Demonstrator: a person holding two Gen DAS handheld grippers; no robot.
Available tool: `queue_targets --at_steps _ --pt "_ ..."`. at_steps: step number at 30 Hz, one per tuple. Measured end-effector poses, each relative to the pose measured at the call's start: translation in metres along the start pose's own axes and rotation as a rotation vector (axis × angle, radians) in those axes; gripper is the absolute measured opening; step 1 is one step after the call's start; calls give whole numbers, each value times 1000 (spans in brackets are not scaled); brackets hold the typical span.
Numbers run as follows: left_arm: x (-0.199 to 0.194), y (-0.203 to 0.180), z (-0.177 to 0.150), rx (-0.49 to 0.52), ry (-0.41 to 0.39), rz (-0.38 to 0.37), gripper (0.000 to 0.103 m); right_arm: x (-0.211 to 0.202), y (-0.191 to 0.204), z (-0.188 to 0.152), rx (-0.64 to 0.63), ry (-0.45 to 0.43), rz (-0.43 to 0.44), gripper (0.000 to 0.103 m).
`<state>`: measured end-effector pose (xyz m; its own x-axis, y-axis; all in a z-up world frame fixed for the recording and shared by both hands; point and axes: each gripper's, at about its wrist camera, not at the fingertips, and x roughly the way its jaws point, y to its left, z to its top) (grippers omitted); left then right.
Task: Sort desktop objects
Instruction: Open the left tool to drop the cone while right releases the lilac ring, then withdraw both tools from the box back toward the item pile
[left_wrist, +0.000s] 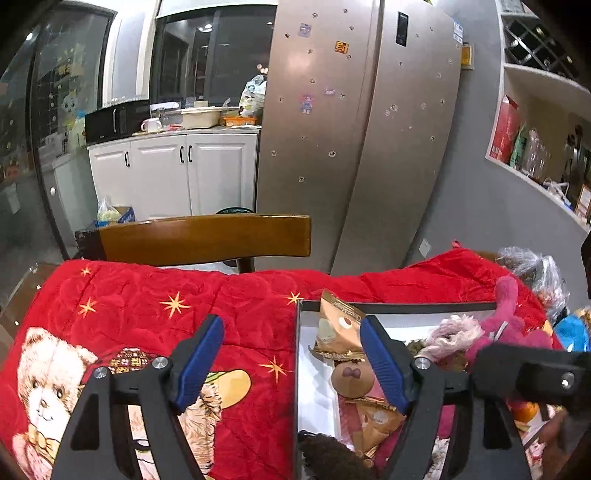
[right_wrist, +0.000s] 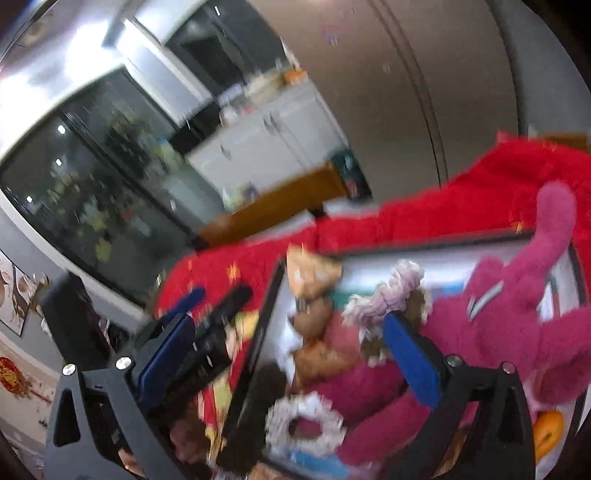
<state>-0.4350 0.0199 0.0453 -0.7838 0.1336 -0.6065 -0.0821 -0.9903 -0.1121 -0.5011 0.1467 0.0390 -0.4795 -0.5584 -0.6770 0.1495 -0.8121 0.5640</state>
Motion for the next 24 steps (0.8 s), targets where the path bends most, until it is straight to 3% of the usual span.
queue_targets --at_steps 3,9,15,20,24 --pt "-4 0 0 1 -27 15 78 -1 -4 -4 66 31 30 103" --pt "-13 3 5 -13 -47 -14 78 -11 -1 -3 79 33 60 103" --pt "-35 -1 14 11 -110 5 78 -42 14 0 46 -29 55 103" --pt "-80 -14 26 60 -211 10 78 -87 44 -6 -39 -114 50 103" --pt "-148 -25 33 74 -314 6 80 -142 78 -24 -117 -226 62 103"
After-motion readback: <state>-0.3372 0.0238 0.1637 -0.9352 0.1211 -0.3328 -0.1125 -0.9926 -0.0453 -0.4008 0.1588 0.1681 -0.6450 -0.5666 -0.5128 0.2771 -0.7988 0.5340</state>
